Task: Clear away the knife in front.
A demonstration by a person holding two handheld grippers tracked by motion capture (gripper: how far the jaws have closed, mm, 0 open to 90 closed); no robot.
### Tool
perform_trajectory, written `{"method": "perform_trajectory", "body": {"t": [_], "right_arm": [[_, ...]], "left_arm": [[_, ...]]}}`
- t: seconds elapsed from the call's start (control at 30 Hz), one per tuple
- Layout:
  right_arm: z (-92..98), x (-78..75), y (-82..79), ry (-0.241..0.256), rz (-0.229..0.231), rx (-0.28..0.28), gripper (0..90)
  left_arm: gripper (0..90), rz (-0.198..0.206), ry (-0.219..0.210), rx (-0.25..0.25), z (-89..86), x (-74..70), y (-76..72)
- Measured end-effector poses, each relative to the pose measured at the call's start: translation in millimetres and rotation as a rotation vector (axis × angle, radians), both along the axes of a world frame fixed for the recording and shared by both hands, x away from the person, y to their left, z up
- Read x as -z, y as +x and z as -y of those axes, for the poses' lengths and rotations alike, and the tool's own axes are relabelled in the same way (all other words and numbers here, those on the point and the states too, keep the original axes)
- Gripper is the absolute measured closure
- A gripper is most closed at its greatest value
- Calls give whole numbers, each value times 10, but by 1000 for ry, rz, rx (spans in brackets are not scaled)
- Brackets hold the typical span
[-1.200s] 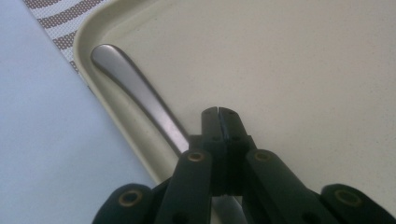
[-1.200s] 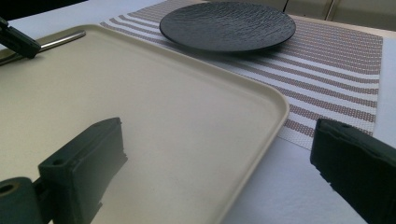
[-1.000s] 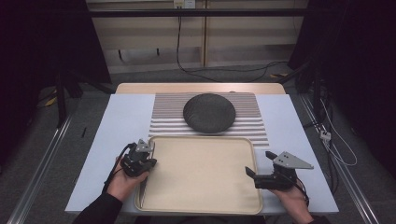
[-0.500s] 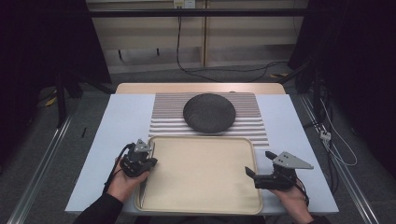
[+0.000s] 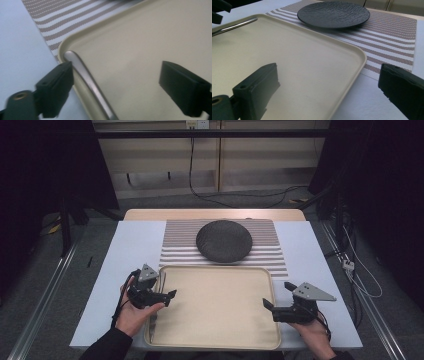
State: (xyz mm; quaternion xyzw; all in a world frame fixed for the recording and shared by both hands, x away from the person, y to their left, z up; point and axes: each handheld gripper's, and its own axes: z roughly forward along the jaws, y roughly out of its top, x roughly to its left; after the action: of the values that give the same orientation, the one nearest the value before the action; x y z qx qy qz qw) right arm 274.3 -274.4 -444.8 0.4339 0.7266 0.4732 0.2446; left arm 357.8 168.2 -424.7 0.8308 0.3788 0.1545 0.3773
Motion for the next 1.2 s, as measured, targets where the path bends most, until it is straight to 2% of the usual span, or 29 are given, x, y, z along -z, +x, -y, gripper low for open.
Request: {"method": "perform_trajectory", "body": {"t": [0.07,0.17,0.27,0.37,0.47,0.53,0.67,0.73,0.93,1.2], "right_arm": [[5,2,2,0,-1,2,30],[5,1,-3,1,0,3,30],[8,1,-6,2,0,6,30],[11,0,-11,6,-1,11,30],[20,1,-18,2,-1,12,29],[24,-1,-26,6,-1,19,29],[34,-1,-37,7,0,23,30],[38,0,-41,6,-1,25,30],[50,0,-51,8,-2,32,30],[60,1,-62,7,-4,41,29]], "left_arm": [[76,1,-36,16,-24,-47,-28],[73,40,-51,10,-61,-101,-77],[73,59,-11,-16,-95,-128,-116],[73,56,-25,-32,-157,-134,-139],[75,100,-25,-64,-217,-142,-177],[75,100,-51,-65,-281,-162,-191],[74,100,-65,-74,-365,-162,-248],[74,92,-52,-83,-392,-149,-281],[76,88,-51,-97,-470,-95,-348],[73,97,-85,-125,-578,10,-384]]}}
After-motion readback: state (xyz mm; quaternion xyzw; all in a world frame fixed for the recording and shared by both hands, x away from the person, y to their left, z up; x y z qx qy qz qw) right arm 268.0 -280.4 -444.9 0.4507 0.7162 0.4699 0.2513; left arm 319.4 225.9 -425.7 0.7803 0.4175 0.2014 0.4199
